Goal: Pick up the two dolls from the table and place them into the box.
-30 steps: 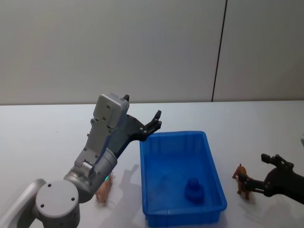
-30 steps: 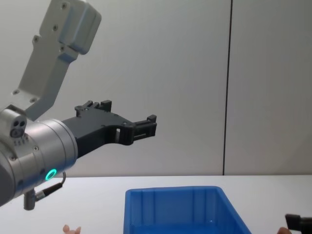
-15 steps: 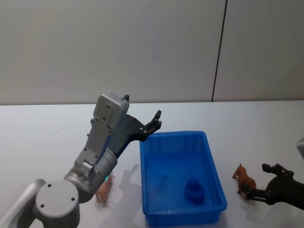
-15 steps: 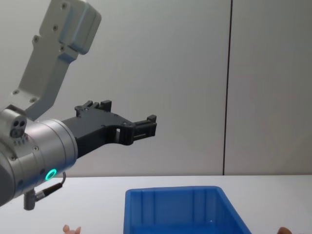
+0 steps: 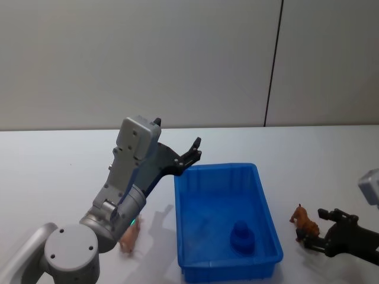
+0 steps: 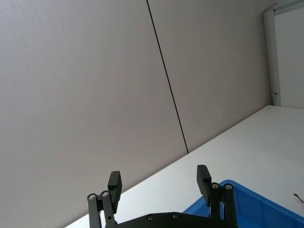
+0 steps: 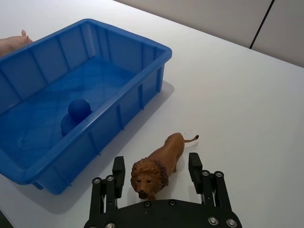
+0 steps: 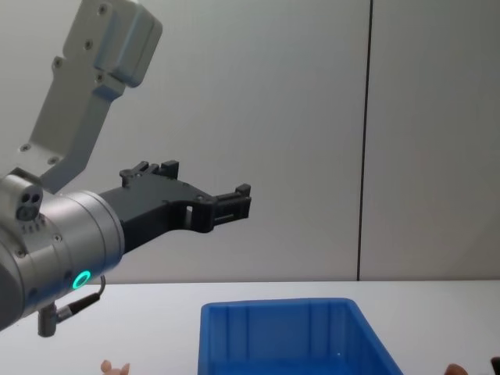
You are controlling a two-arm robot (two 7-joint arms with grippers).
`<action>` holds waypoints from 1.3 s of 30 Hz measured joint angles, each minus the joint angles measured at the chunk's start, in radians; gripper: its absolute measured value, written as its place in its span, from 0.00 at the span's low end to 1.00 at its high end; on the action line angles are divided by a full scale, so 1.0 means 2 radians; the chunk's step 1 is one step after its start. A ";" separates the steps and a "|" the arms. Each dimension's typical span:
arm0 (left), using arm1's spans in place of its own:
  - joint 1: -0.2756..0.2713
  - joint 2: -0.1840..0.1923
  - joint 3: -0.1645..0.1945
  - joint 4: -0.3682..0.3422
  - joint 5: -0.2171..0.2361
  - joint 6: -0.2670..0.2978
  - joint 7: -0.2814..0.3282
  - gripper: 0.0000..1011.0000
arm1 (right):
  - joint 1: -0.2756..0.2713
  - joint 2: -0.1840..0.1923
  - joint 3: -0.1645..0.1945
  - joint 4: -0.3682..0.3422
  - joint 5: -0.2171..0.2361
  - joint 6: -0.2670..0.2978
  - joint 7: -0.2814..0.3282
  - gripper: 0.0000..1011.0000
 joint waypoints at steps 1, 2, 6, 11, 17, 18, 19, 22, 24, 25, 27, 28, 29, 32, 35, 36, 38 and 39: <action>0.000 0.000 0.000 0.000 0.000 0.000 0.000 0.99 | 0.002 -0.001 -0.001 0.003 -0.002 0.000 0.001 0.81; 0.000 0.000 0.000 0.000 0.000 0.000 0.000 0.99 | 0.002 -0.002 -0.002 0.004 -0.003 0.000 0.002 0.79; 0.000 0.000 0.000 0.000 0.000 0.000 0.000 0.99 | 0.005 -0.004 -0.005 0.009 -0.008 0.002 0.006 0.66; 0.000 0.000 0.000 0.000 0.000 0.000 0.000 0.99 | 0.009 -0.006 -0.008 0.014 -0.013 0.005 0.009 0.50; 0.000 0.000 0.000 0.000 0.000 0.000 0.000 0.99 | 0.010 -0.007 -0.010 0.014 -0.018 0.004 0.008 0.42; 0.000 0.000 0.000 0.000 0.000 0.000 0.000 0.99 | 0.011 -0.007 -0.010 0.014 -0.019 0.002 0.007 0.42; 0.000 0.000 0.000 0.000 0.000 0.000 0.000 0.99 | 0.011 -0.007 -0.010 0.013 -0.019 0.001 0.007 0.42; 0.000 0.000 0.000 0.000 0.000 0.000 0.000 0.99 | 0.012 -0.007 -0.010 0.008 -0.021 -0.006 0.003 0.42; 0.000 0.000 0.000 0.000 0.000 0.000 0.000 0.99 | 0.012 -0.007 -0.010 0.004 -0.022 -0.011 0.000 0.42; 0.000 0.000 0.000 0.000 0.000 0.000 0.000 0.99 | 0.012 -0.007 -0.010 0.002 -0.022 -0.013 -0.001 0.42; 0.000 0.000 0.000 0.000 0.000 0.000 0.000 0.99 | 0.014 -0.007 -0.009 -0.003 -0.023 -0.020 -0.003 0.42; 0.000 0.000 0.000 0.000 0.000 0.000 0.000 0.99 | 0.015 -0.007 -0.009 -0.005 -0.023 -0.022 -0.004 0.42; 0.000 0.000 0.000 0.000 0.000 0.000 0.000 0.99 | 0.015 -0.007 -0.009 -0.007 -0.023 -0.024 -0.004 0.42; 0.000 0.000 0.000 0.000 0.000 0.000 0.000 0.99 | 0.020 -0.008 -0.008 -0.018 -0.024 -0.035 -0.004 0.42; 0.000 0.000 0.000 0.000 0.000 0.000 0.000 0.99 | 0.025 -0.010 -0.008 -0.023 -0.024 -0.041 -0.001 0.42; 0.000 0.000 0.000 0.000 0.000 0.000 0.000 0.99 | 0.028 -0.012 -0.008 -0.027 -0.024 -0.045 0.002 0.42; 0.000 0.000 0.000 0.000 0.000 0.000 0.000 0.99 | 0.034 -0.015 -0.008 -0.033 -0.023 -0.050 0.008 0.42; 0.000 0.000 0.000 0.000 0.000 0.000 0.000 0.99 | 0.034 -0.015 -0.008 -0.033 -0.023 -0.050 0.008 0.42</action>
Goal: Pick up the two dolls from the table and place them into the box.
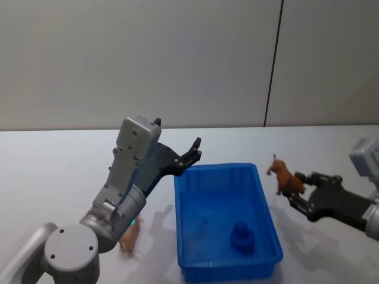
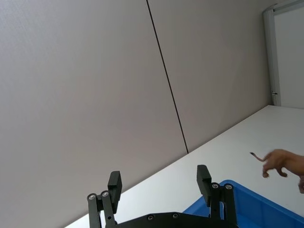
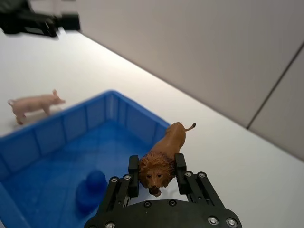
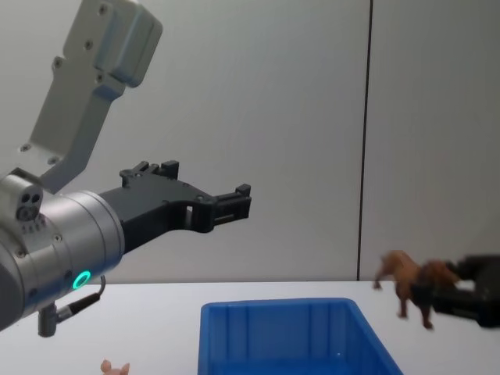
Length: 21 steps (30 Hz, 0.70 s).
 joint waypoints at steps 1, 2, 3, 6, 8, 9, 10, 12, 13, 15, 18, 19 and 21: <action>0.000 0.000 0.000 0.000 0.000 0.000 0.000 0.99 | 0.005 -0.002 -0.001 -0.003 0.000 -0.002 0.004 0.42; 0.000 0.000 0.000 0.000 0.000 0.000 0.000 0.99 | 0.009 -0.005 -0.002 -0.006 0.001 -0.004 0.010 0.42; 0.000 0.000 0.000 0.000 0.000 0.000 0.000 0.99 | 0.011 -0.006 -0.003 -0.007 0.001 -0.005 0.013 0.42; 0.000 0.000 0.000 0.000 0.000 0.000 0.000 0.99 | 0.020 -0.013 -0.006 -0.010 0.002 -0.007 0.026 0.42; 0.000 0.000 0.000 0.000 0.000 0.000 0.000 0.99 | 0.024 -0.016 -0.009 -0.011 0.002 -0.007 0.032 0.42; 0.000 0.000 0.000 0.000 0.000 0.000 0.000 0.99 | 0.026 -0.018 -0.010 -0.011 0.002 -0.007 0.036 0.42; 0.000 0.000 0.000 0.000 0.000 0.000 0.000 0.99 | 0.031 -0.022 -0.013 -0.012 0.001 -0.006 0.042 0.42; 0.000 0.000 0.000 0.000 0.000 0.000 0.000 0.99 | 0.035 -0.026 -0.016 -0.012 0.001 -0.004 0.049 0.42; 0.000 0.000 0.000 0.000 0.000 0.000 0.000 0.99 | 0.038 -0.030 -0.019 -0.011 0.000 -0.002 0.054 0.42; 0.000 0.000 0.000 0.000 0.000 0.000 0.000 0.99 | 0.041 -0.034 -0.023 -0.010 -0.002 0.000 0.058 0.42; 0.000 0.000 0.000 0.000 0.000 0.000 0.000 0.99 | 0.047 -0.043 -0.031 -0.005 -0.008 0.007 0.065 0.50; 0.000 0.000 0.000 0.000 0.000 0.000 0.000 0.99 | 0.047 -0.043 -0.031 -0.005 -0.008 0.007 0.065 0.54; 0.000 0.000 0.000 0.000 0.000 0.000 0.000 0.99 | 0.049 -0.047 -0.035 -0.001 -0.012 0.009 0.066 0.60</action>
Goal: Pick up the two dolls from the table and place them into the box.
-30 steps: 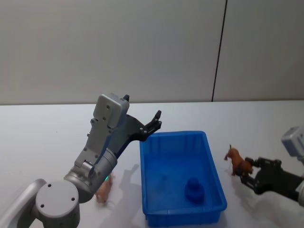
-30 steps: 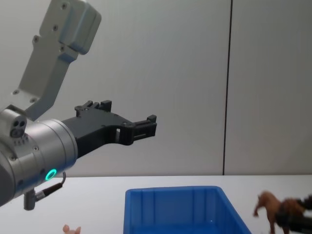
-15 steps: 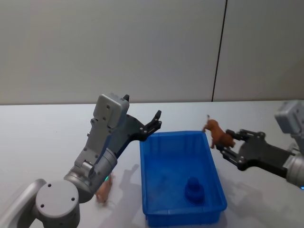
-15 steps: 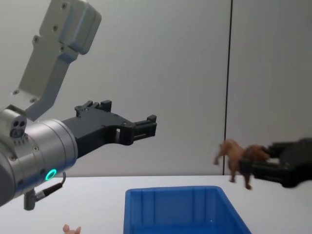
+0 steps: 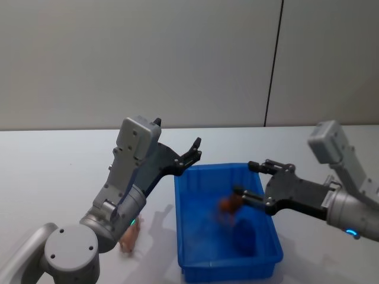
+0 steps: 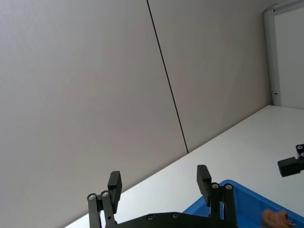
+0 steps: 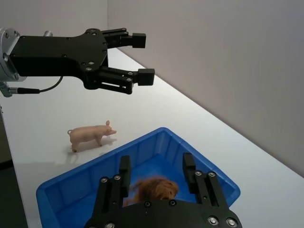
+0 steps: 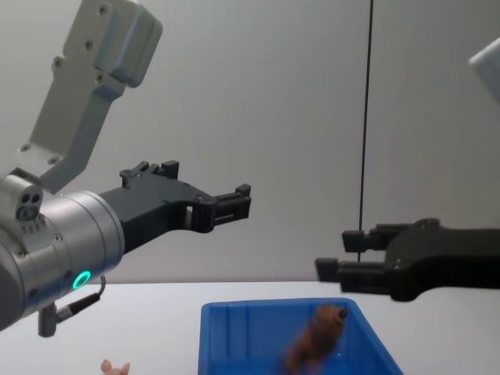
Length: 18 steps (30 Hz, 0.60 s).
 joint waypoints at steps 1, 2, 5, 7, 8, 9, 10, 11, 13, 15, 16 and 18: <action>0.000 0.000 0.000 0.000 0.000 0.000 0.000 0.99 | 0.001 -0.002 -0.002 0.002 -0.002 0.002 0.000 0.62; 0.000 0.000 0.000 0.000 0.000 0.000 0.000 0.99 | 0.002 -0.003 -0.003 0.003 -0.003 0.003 0.000 0.68; 0.000 0.000 0.000 0.000 0.000 0.000 0.000 0.99 | 0.003 -0.005 -0.006 0.006 -0.005 0.004 0.000 0.74; 0.000 0.000 0.000 0.000 0.000 0.000 0.000 0.99 | 0.004 -0.007 -0.008 0.008 -0.007 0.006 -0.001 0.82; 0.000 0.000 0.000 0.000 0.000 0.000 0.000 0.99 | 0.004 -0.007 -0.009 0.010 -0.007 0.006 -0.003 0.84; 0.000 0.000 0.000 0.000 0.000 0.000 0.000 0.99 | 0.004 -0.007 -0.009 0.010 -0.007 0.006 -0.004 0.84; 0.000 0.000 0.000 0.000 0.000 0.000 0.000 0.99 | 0.004 -0.007 -0.009 0.010 -0.007 0.007 -0.006 0.90; 0.000 0.000 0.000 0.000 0.000 0.000 0.000 0.99 | 0.004 -0.007 -0.009 0.011 -0.007 0.007 -0.007 0.93; 0.000 0.000 0.000 0.000 0.000 0.000 0.000 0.99 | 0.001 -0.003 -0.008 0.011 -0.004 0.007 -0.013 0.98; 0.000 0.000 0.000 0.000 0.000 0.000 0.000 0.99 | -0.001 -0.001 -0.007 0.011 -0.001 0.007 -0.016 0.99; 0.000 0.000 0.000 0.000 0.000 0.000 0.000 0.99 | -0.002 0.001 -0.006 0.011 0.001 0.007 -0.018 0.99; 0.000 0.000 0.000 0.000 0.000 0.000 0.000 0.99 | -0.007 0.007 -0.002 0.009 0.006 0.006 -0.023 0.99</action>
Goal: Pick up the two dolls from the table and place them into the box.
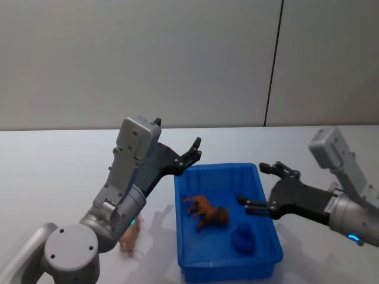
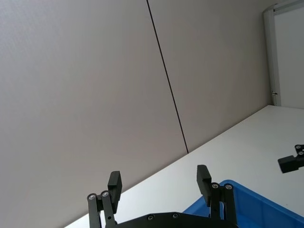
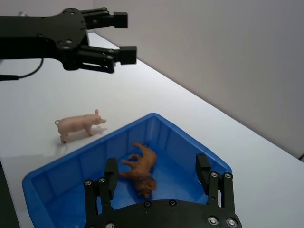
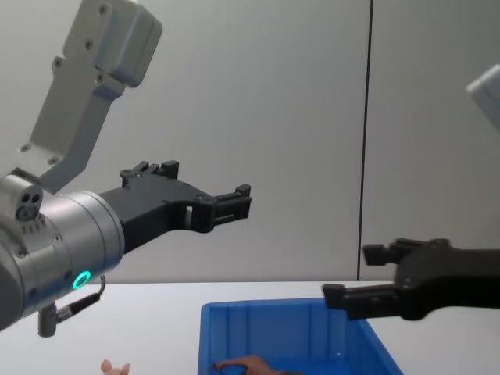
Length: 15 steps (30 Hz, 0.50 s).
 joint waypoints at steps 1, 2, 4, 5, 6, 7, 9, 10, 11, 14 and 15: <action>0.000 0.000 0.000 0.000 0.000 0.000 0.000 0.99 | -0.002 0.002 0.001 -0.001 0.002 0.000 -0.001 0.99; 0.000 0.000 0.000 0.000 0.000 0.000 0.000 0.99 | -0.004 0.004 0.002 -0.001 0.004 0.000 -0.003 0.99; 0.000 0.000 0.000 0.000 0.000 0.000 0.000 0.99 | -0.010 0.012 0.006 -0.004 0.011 -0.001 -0.008 0.99; 0.000 0.000 0.000 0.000 0.000 0.000 0.000 0.99 | -0.013 0.014 0.007 -0.005 0.013 -0.001 -0.010 0.99; 0.000 0.000 0.000 0.000 0.000 0.000 0.000 0.99 | -0.015 0.017 0.009 -0.006 0.015 -0.001 -0.011 0.99; 0.000 0.000 0.000 0.000 0.000 0.000 0.000 0.99 | -0.021 0.023 0.012 -0.008 0.021 -0.001 -0.014 0.99; 0.000 0.000 0.000 0.000 0.000 0.000 0.000 0.99 | -0.028 0.030 0.016 -0.010 0.029 -0.002 -0.017 0.99; 0.000 0.000 0.000 0.000 0.000 0.000 0.000 0.99 | -0.030 0.033 0.017 -0.011 0.030 -0.003 -0.018 0.99; 0.000 0.000 0.000 0.000 0.000 0.000 0.000 0.99 | -0.032 0.035 0.018 -0.012 0.033 -0.003 -0.019 0.99; 0.000 0.000 0.000 0.000 0.000 0.000 0.000 0.99 | -0.041 0.044 0.022 -0.014 0.041 -0.005 -0.021 0.99; 0.000 0.000 0.000 0.000 0.000 0.000 0.000 0.99 | -0.044 0.048 0.024 -0.015 0.045 -0.006 -0.022 0.99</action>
